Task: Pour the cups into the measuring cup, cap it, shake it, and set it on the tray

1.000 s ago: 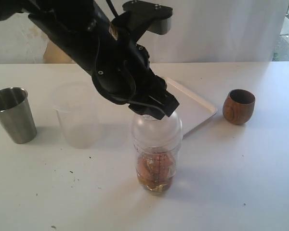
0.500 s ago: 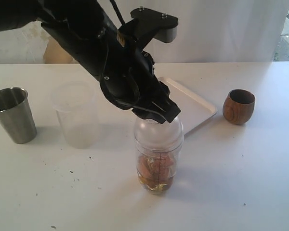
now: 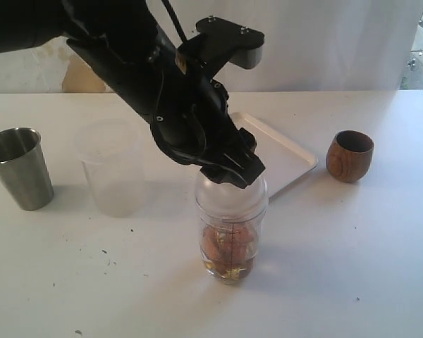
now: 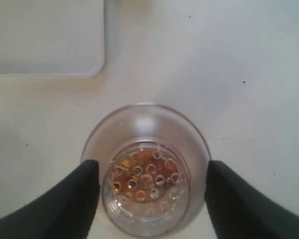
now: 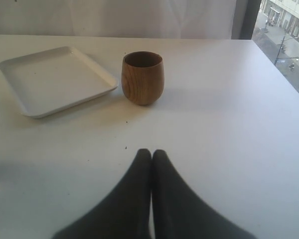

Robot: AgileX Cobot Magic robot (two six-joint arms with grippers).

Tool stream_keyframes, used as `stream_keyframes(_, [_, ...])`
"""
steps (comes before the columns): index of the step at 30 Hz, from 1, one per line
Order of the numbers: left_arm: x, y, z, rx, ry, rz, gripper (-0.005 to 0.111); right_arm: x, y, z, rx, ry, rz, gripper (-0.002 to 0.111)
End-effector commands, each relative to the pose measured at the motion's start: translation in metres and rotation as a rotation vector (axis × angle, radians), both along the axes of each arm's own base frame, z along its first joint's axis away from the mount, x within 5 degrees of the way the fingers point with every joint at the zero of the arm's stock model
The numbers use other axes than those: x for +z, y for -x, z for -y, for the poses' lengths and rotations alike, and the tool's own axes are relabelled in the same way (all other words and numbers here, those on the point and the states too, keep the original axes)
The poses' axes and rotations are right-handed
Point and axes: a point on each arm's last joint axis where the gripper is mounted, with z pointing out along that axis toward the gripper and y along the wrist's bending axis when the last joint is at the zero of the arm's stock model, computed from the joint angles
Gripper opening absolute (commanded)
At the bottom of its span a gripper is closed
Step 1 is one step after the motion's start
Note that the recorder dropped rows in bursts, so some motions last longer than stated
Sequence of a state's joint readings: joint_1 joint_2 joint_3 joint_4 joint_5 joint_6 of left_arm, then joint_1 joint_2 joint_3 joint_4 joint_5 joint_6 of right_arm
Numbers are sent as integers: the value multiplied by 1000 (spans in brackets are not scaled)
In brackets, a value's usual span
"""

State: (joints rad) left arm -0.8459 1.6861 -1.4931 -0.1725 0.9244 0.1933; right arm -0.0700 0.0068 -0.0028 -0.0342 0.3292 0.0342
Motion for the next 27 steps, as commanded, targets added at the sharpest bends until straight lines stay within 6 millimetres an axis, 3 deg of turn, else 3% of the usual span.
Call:
stream_keyframes(1, [11, 4, 0, -5, 44, 22, 60, 0, 0, 0, 7, 9, 11, 0])
stream_keyframes(11, [49, 10, -9, -13, 116, 109, 56, 0, 0, 0, 7, 9, 11, 0])
stream_keyframes(13, [52, 13, -12, -10, 110, 110, 43, 0, 0, 0, 7, 9, 11, 0])
stream_keyframes(16, [51, 14, -13, -16, 102, 97, 8, 0, 0, 0, 7, 9, 11, 0])
stream_keyframes(17, [51, 14, -13, -28, 104, 100, 1, 0, 0, 0, 7, 9, 11, 0])
stream_keyframes(27, [30, 8, 0, -68, 75, 53, 0, 0, 0, 0, 7, 9, 11, 0])
